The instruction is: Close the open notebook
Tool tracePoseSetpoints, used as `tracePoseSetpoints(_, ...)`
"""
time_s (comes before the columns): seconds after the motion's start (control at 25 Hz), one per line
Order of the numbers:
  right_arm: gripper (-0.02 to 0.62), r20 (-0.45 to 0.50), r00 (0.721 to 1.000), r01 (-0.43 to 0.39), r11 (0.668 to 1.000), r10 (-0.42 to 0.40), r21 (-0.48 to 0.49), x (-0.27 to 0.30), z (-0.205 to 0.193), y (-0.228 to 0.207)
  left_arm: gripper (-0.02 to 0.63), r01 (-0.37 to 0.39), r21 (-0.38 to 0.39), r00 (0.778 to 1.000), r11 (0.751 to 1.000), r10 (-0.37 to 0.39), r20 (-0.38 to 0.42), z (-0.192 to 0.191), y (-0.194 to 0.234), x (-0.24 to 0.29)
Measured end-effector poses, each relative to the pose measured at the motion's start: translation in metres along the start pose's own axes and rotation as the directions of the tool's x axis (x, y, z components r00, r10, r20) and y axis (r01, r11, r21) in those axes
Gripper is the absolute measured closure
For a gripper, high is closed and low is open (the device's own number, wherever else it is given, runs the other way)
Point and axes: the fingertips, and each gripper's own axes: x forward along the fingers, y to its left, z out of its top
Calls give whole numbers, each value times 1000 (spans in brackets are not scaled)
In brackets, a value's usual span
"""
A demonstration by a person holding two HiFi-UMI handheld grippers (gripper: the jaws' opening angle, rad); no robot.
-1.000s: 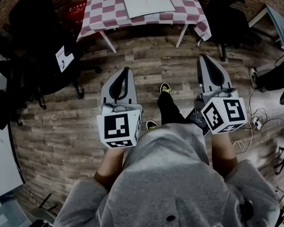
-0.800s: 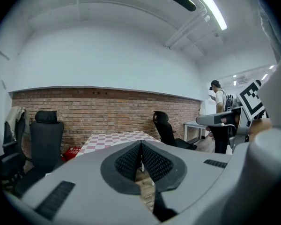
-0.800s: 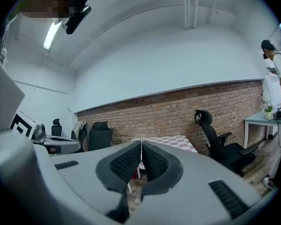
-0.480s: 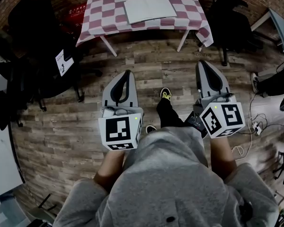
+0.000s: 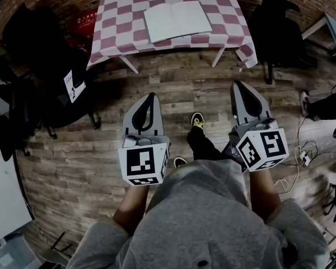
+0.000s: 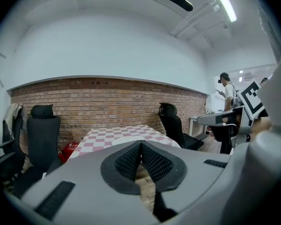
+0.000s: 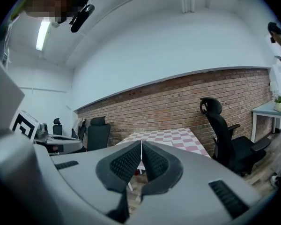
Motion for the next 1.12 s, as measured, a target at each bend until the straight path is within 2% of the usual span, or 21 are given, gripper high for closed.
tracePoseSetpoints(0.4, 568, -27, 999, -31, 999, 32, 20, 73, 16, -42, 597, -20, -2, 999, 1000, 19, -48, 19, 13, 78)
tracePoseSetpoints(0.8, 568, -45, 997, -53, 997, 56, 64, 108, 21, -81, 597, -44, 6, 996, 999, 44, -75, 33, 9, 123)
tracePoseSetpoints(1.12, 568, -44, 994, -97, 992, 101, 76, 141, 29, -105, 597, -94, 19, 993, 995, 95, -71, 48, 14, 156)
